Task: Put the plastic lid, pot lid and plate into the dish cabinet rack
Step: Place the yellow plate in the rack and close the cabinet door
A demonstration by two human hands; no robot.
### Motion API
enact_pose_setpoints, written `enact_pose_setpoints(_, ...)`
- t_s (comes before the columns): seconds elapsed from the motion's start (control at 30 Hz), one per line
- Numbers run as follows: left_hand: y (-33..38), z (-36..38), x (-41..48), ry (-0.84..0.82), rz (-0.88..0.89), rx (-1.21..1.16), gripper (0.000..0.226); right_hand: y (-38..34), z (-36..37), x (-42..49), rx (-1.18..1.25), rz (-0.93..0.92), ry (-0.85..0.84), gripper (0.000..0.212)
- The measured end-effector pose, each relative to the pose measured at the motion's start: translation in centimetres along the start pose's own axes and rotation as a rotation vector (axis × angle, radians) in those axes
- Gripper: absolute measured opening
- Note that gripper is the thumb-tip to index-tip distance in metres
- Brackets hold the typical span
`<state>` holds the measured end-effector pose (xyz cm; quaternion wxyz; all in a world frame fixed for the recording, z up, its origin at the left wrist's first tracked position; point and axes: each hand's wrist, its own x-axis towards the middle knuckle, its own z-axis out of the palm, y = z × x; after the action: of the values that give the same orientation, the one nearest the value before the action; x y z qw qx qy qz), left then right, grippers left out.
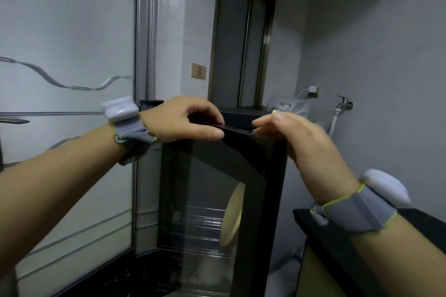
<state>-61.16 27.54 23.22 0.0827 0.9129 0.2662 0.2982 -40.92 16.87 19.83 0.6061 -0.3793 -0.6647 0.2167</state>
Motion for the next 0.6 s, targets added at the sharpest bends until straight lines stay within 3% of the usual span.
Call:
enact_pose_setpoints(0.1, -0.2, 1.2, 1.4, 0.029, 0.024, 0.102, 0.05, 0.4, -1.1, 0.5, -0.337, -0.096, 0.072, 0.011)
enact_pose_setpoints(0.27, -0.7, 3.6, 3.6, 0.103, 0.087, 0.165, 0.059, 2.6, -3.2, 2.0, -1.017, -0.323, 0.112, 0.029)
enact_pose_setpoints(0.4, -1.3, 5.0, 5.3, 0.131, 0.148, 0.097, 0.058, 4.9, -4.8, 3.6, -1.164, -0.35, 0.149, 0.033)
enact_pose_setpoints(0.6, -3.0, 7.0, 7.8, 0.196, 0.197, 0.253, 0.056, 8.3, -6.7, 6.1, -1.286, -0.382, 0.22, 0.036)
